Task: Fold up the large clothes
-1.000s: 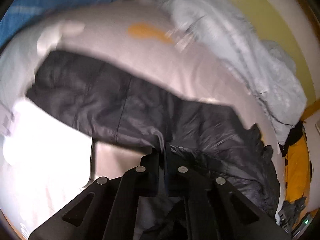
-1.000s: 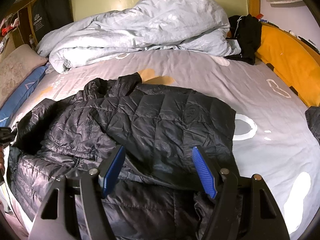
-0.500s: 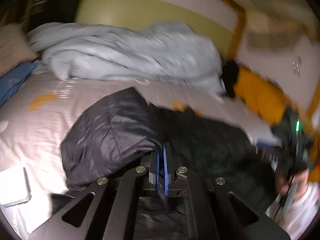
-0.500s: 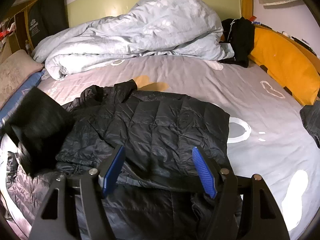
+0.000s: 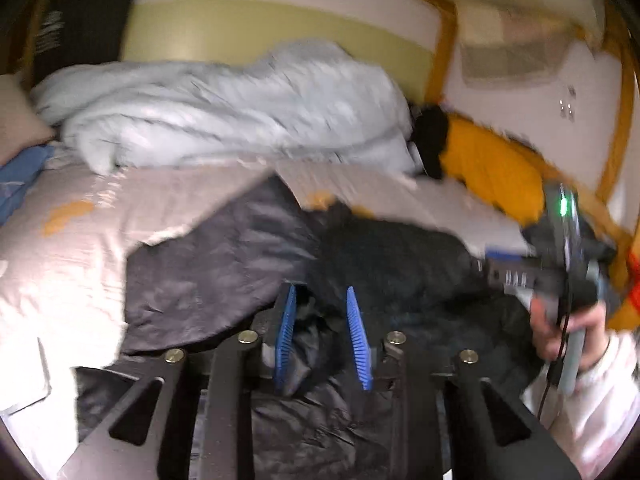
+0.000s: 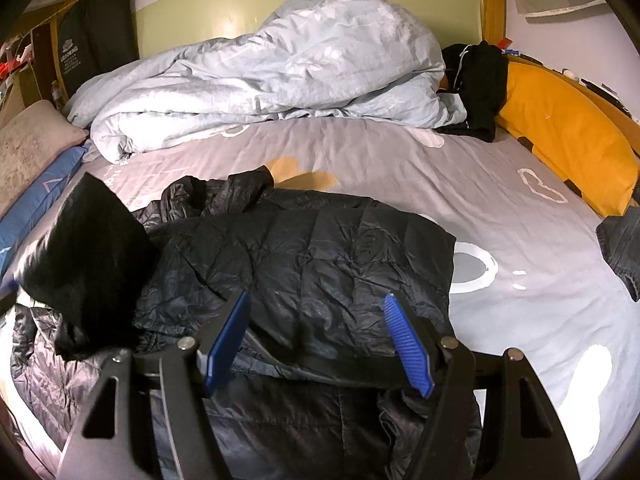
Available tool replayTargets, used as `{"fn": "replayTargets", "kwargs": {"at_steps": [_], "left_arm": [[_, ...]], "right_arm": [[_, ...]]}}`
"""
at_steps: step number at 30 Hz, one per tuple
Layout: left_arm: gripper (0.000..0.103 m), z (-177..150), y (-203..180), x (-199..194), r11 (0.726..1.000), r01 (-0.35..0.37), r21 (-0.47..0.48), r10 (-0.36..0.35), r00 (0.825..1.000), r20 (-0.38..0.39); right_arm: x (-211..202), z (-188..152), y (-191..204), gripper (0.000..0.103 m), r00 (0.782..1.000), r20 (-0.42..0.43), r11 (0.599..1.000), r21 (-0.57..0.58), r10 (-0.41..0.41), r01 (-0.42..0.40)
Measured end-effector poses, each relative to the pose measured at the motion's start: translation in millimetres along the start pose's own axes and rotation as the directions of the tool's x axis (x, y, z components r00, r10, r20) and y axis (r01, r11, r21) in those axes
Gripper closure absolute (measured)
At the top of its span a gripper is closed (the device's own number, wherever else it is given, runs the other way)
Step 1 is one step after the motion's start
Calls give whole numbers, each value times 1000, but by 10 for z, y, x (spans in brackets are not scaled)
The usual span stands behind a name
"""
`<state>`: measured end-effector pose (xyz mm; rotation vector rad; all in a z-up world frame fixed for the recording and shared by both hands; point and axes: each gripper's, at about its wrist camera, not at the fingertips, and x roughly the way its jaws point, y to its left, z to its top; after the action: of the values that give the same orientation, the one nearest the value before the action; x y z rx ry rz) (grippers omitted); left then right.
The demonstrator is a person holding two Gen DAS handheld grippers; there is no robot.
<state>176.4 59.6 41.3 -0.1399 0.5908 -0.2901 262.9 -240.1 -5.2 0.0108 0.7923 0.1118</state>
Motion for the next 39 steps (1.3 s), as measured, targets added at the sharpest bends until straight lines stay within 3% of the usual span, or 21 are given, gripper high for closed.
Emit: {"fn": "replayTargets", "kwargs": {"at_steps": [4,8,12,13,15,16,18,21,24,25,28,30,32,33,34,35,39], "left_arm": [[63,185,238,-334,999,-25,-34,29,993,116],[59,297,563,-426,987,-121,-109,136,981,141],[51,279,1031,-253,951,-207,-230,225,973,56],[48,256,1141,-176,934,-254,-251,269,963,28],[42,184,1374,20,879,-388,-277,392,919,-45],[42,139,1504,128,865,-408,-293,399,912,-92],[42,45,1729,295,852,-393,-347,354,919,-173],[46,-53,1907,476,844,-326,-426,246,941,-234],[65,-168,1950,598,822,-186,-538,49,965,-259],[65,-175,1903,624,821,-190,-538,46,962,-268],[65,-181,1836,711,838,-291,-461,134,930,-342],[65,-223,1799,749,833,-326,-447,156,913,-376],[66,-267,1819,774,823,-317,-471,133,914,-383],[71,-277,1824,773,822,-312,-477,128,916,-379],[92,-262,1797,766,828,-299,-475,123,922,-367],[102,-246,1770,752,842,-281,-460,115,927,-356],[103,-95,1617,636,893,-240,-381,147,955,-257]], "right_arm": [[-25,10,-8,36,1000,11,1000,0,-4,4],[-13,4,-2,36,1000,7,1000,6,1,-1],[-25,-6,23,36,1000,11,1000,-6,-2,3],[-27,-6,24,36,1000,11,1000,-5,-2,2],[-29,-8,23,36,1000,11,1000,-4,-1,1],[-30,-9,23,36,1000,11,1000,-4,-2,2],[-35,-10,22,36,1000,11,1000,-5,-1,1],[-32,-6,19,36,1000,14,1000,-1,-2,2],[-34,9,-19,36,1000,13,1000,11,2,-2],[-33,12,-23,36,1000,13,1000,16,3,-4],[-42,25,-62,36,1000,13,1000,24,8,-8],[-49,26,-78,36,1000,14,1000,25,11,-11],[-57,25,-75,36,1000,17,1000,22,12,-12],[-60,32,-84,36,1000,18,1000,21,12,-12],[-60,35,-91,36,1000,18,1000,21,13,-13],[-63,36,-92,36,1000,19,1000,21,14,-14],[-65,30,-101,36,1000,21,1000,27,11,-12]]}}
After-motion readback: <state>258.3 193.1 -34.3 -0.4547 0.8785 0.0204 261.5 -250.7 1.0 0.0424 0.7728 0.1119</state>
